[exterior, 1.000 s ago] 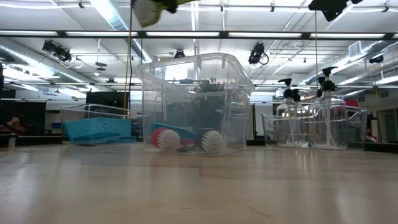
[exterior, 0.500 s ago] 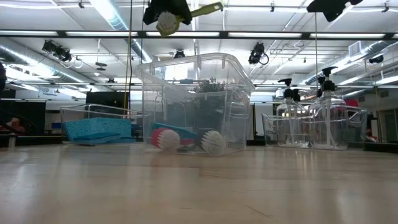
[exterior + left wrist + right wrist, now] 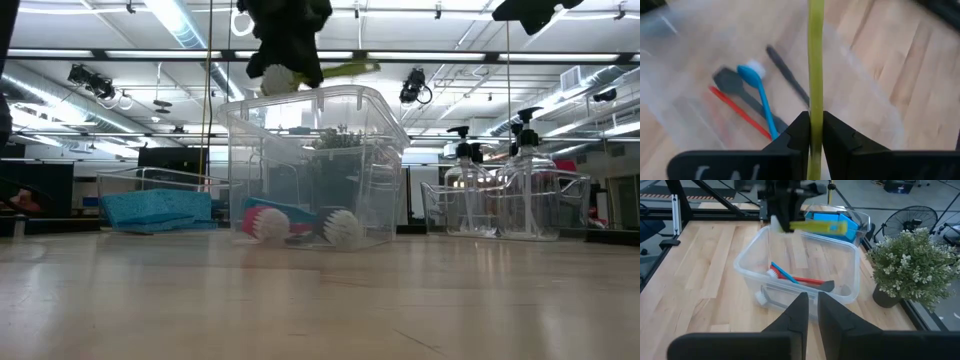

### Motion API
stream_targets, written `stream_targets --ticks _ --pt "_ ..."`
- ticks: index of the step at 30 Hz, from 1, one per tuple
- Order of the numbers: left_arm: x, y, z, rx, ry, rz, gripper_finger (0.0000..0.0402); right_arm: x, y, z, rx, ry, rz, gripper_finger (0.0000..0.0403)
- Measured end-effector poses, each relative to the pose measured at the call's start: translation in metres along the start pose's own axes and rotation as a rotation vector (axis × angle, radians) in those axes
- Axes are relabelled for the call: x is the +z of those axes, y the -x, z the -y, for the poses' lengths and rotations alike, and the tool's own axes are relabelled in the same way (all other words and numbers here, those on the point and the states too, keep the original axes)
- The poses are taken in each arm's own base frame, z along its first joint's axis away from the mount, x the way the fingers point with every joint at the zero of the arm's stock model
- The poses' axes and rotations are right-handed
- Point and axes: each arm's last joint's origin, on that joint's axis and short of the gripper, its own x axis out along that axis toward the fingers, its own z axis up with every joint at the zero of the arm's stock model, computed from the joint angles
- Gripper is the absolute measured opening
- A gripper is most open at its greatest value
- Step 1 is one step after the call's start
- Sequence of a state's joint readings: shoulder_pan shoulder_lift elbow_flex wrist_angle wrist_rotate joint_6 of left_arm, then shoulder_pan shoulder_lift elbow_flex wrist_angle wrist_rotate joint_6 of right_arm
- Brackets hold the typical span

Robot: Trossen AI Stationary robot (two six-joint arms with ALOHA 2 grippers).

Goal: Pick & Place Kitchen Sink Supplies
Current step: Put the yellow dish brush into the middle transparent bin, then return to home position

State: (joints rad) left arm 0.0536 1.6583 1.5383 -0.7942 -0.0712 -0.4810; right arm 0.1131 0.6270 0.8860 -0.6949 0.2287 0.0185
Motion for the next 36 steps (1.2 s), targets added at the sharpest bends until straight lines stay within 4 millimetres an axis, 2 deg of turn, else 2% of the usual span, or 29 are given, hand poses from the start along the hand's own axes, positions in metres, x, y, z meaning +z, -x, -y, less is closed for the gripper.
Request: stream_targets --ticks 5,10,16,26,36 --pt "-0.003 -0.025 0.000 0.030 0.000 -0.058 0.0055 0.000 0.000 0.000 0.000 0.000 -0.001 0.0042" --pt "-0.005 -0.036 0.000 0.038 -0.046 -0.085 0.0057 0.000 0.000 0.000 0.000 -0.005 -0.002 0.0042" --pt "-0.006 -0.036 0.000 0.029 -0.054 -0.090 0.0061 0.000 0.000 0.000 0.000 -0.025 -0.003 0.0042" --pt "-0.006 -0.034 0.001 0.008 -0.053 -0.100 0.0109 0.000 0.000 0.000 0.000 -0.025 -0.002 0.0042" --pt "-0.019 -0.007 0.002 -0.036 -0.264 -0.201 0.0093 0.005 0.000 0.000 0.011 -0.038 0.054 0.0042"
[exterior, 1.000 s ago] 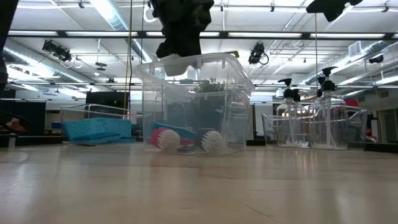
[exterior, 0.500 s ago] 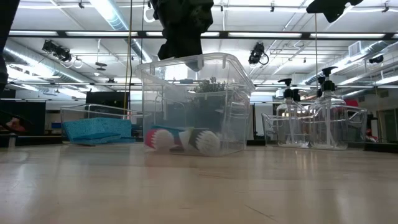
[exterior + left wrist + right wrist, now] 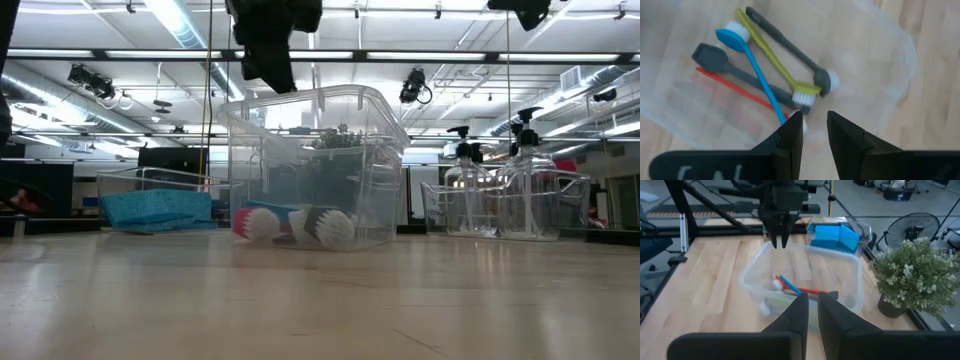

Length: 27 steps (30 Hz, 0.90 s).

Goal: Pick & Place Kitchen Sink Supplies
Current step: Return to home position

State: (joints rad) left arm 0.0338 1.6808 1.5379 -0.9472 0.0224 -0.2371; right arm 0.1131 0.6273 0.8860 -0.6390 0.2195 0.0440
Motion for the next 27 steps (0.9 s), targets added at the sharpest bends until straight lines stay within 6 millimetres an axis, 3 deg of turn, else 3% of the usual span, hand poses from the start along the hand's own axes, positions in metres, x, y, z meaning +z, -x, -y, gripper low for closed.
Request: stream_targets --ticks 8,14,20,24,27 --pt "-0.013 0.015 0.004 0.022 -0.139 -0.063 0.0079 0.006 0.000 0.000 0.000 -0.013 0.061 0.0042" --pt "-0.017 0.044 0.005 0.005 -0.171 0.026 0.0052 0.011 -0.009 -0.002 -0.004 -0.072 0.079 0.0042" --pt "-0.029 0.093 0.000 0.051 -0.258 0.168 0.0007 0.015 -0.020 -0.002 -0.083 -0.126 0.113 0.0042" --pt "-0.042 0.129 -0.007 0.053 -0.251 0.274 0.0010 0.005 -0.030 0.000 -0.225 -0.247 0.175 0.0042" --pt "-0.054 0.154 -0.013 0.063 -0.237 0.351 0.0017 -0.009 -0.039 -0.001 -0.234 -0.254 0.209 0.0042"
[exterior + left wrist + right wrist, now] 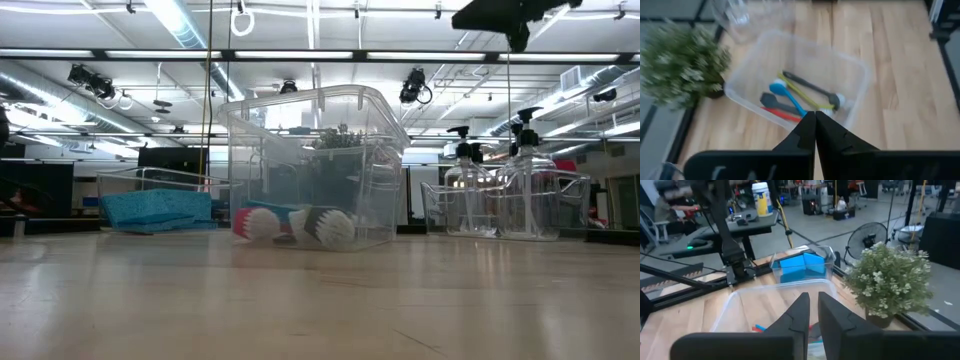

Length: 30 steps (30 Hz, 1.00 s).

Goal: Pick & Place Kitchen Sink Supplies
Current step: Return to home position

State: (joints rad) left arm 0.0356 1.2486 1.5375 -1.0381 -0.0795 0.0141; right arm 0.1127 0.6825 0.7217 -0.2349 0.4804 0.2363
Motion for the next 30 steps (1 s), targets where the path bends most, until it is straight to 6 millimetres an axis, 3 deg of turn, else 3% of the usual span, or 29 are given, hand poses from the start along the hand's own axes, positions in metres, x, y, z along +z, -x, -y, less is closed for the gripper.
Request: stream_targets --ticks 7,14,21,30 --pt "-0.011 0.050 -0.007 0.036 -0.002 0.148 0.0005 -0.042 -0.007 0.006 0.029 0.014 0.076 0.0042" --pt "-0.021 0.080 -0.010 0.098 0.013 0.235 0.0014 -0.060 0.006 0.017 0.051 0.012 0.135 0.0042" --pt "-0.024 0.088 -0.012 0.122 0.020 0.266 0.0010 -0.062 0.020 0.026 0.046 0.055 0.210 0.0042" --pt "-0.023 0.087 -0.013 0.165 0.033 0.268 0.0012 -0.072 0.016 0.036 -0.017 0.034 0.215 0.0042"
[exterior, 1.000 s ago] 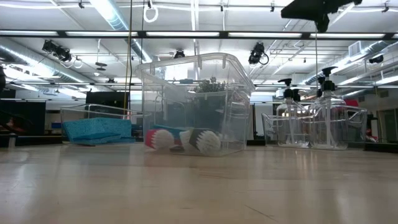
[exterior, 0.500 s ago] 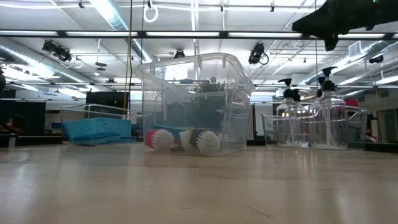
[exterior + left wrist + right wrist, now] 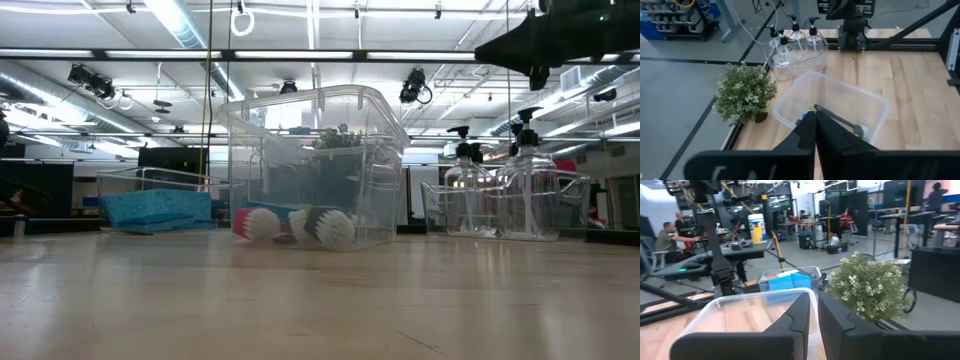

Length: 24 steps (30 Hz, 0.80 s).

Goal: Pick & Place Kitchen Sink Supplies
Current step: Return to home position

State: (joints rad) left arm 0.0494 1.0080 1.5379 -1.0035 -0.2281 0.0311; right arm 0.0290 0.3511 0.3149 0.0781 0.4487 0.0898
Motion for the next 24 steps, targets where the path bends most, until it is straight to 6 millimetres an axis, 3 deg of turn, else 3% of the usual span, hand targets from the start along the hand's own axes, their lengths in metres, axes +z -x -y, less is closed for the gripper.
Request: stream_targets --ticks 12,24 --pt "0.0002 0.0003 -0.0020 0.068 0.027 0.003 0.0016 -0.0021 0.0002 -0.0058 0.228 0.024 -0.019 0.0043" --pt "0.0003 0.0004 -0.0032 0.109 0.074 0.006 0.0016 0.0043 0.0005 -0.0061 0.227 0.018 0.046 0.0043"
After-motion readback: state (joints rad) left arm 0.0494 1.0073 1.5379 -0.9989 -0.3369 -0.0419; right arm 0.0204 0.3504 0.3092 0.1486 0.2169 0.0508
